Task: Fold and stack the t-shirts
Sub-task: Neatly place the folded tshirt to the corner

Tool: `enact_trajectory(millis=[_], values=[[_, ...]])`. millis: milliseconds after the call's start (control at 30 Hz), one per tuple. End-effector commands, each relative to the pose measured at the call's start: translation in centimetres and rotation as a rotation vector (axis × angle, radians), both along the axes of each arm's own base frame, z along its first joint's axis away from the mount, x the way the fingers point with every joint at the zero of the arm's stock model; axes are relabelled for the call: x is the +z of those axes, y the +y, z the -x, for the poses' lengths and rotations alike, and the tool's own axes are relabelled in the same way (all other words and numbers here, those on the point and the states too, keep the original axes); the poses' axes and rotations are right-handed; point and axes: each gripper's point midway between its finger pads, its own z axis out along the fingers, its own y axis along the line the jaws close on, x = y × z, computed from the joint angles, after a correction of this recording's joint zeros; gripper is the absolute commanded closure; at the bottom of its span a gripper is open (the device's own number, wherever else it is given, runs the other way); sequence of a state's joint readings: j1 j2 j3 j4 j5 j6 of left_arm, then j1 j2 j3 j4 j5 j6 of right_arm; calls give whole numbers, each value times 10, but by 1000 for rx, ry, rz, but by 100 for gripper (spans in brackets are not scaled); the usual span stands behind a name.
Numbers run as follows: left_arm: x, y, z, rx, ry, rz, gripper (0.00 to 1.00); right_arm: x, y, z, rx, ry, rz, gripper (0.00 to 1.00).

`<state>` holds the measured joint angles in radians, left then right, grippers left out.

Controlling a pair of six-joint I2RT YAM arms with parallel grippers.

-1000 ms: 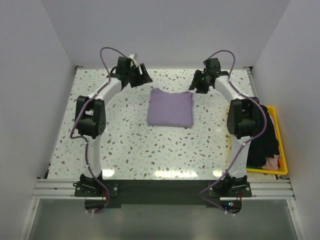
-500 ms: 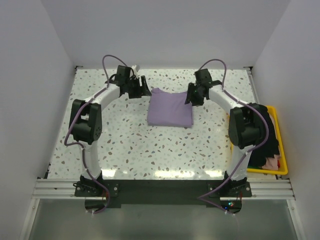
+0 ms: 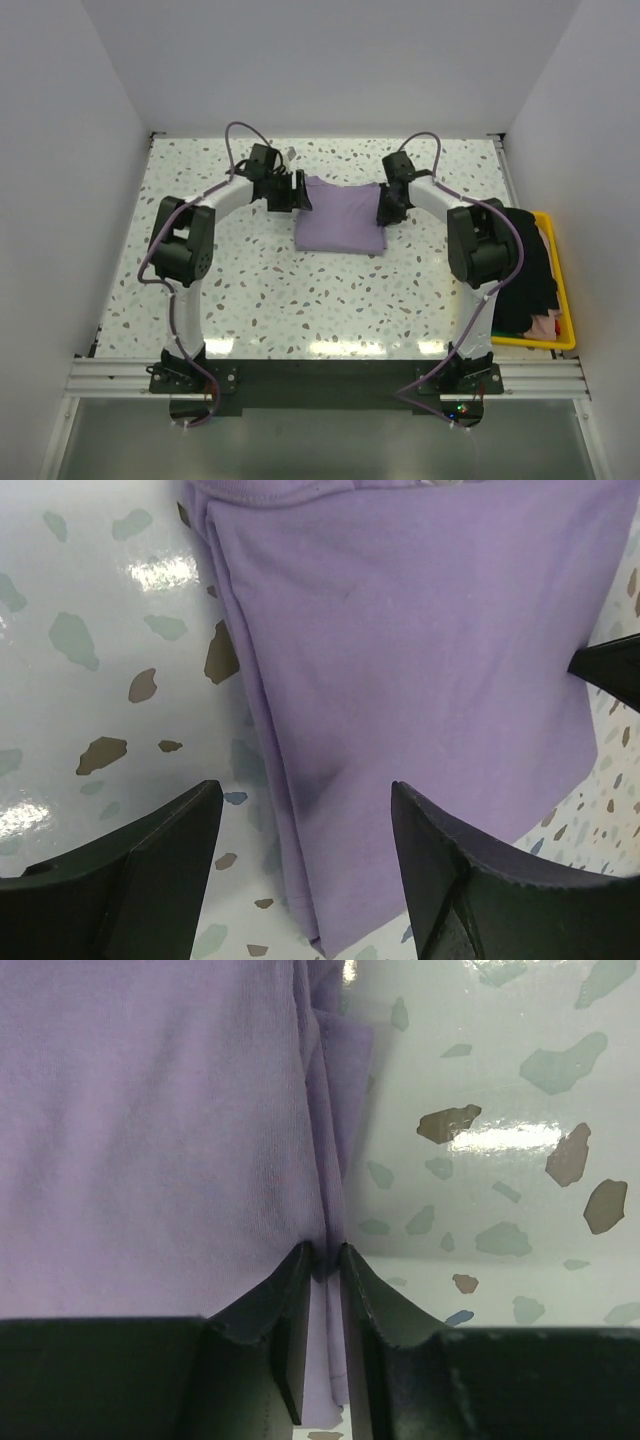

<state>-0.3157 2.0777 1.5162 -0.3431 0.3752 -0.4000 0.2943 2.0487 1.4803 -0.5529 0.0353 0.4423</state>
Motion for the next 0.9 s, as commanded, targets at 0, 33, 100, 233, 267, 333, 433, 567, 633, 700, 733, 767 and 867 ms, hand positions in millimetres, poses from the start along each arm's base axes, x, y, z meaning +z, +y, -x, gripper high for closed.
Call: enact_trajectory(millis=[0,33,100,233,267,333,433,567,633,700,733,767,867], values=[[-20,4,4,-10,21,-40,27,-3,-10,-1,-12,-3,38,80],[-23,4,5,-9,26,-43,27,-3,-13,-1,-21,-2,36,84],[-30,3,4,-6,34,-46,27,-7,-16,2,-32,9,28,87],[-39,-2,5,-13,48,-43,27,-7,-15,2,-33,10,16,89],[-40,-3,5,-12,49,-42,28,-6,-14,3,-32,9,11,89],[-45,-7,6,-11,60,-45,32,-3,-11,3,-29,6,-1,88],[-53,-11,7,-5,73,-69,37,15,-5,1,-24,-30,-45,73],[-66,-14,10,7,100,-111,47,49,3,2,-24,-102,-99,58],[-72,-13,10,23,107,-138,53,69,4,4,-24,-139,-116,55],[-72,-10,8,37,104,-163,62,80,7,6,-16,-159,-132,55],[-72,-6,4,54,93,-189,68,93,9,8,-10,-186,-143,55],[-71,-4,2,63,86,-207,74,96,9,12,-8,-188,-146,55],[-59,16,-18,125,27,-325,99,112,10,24,5,-219,-165,55]])
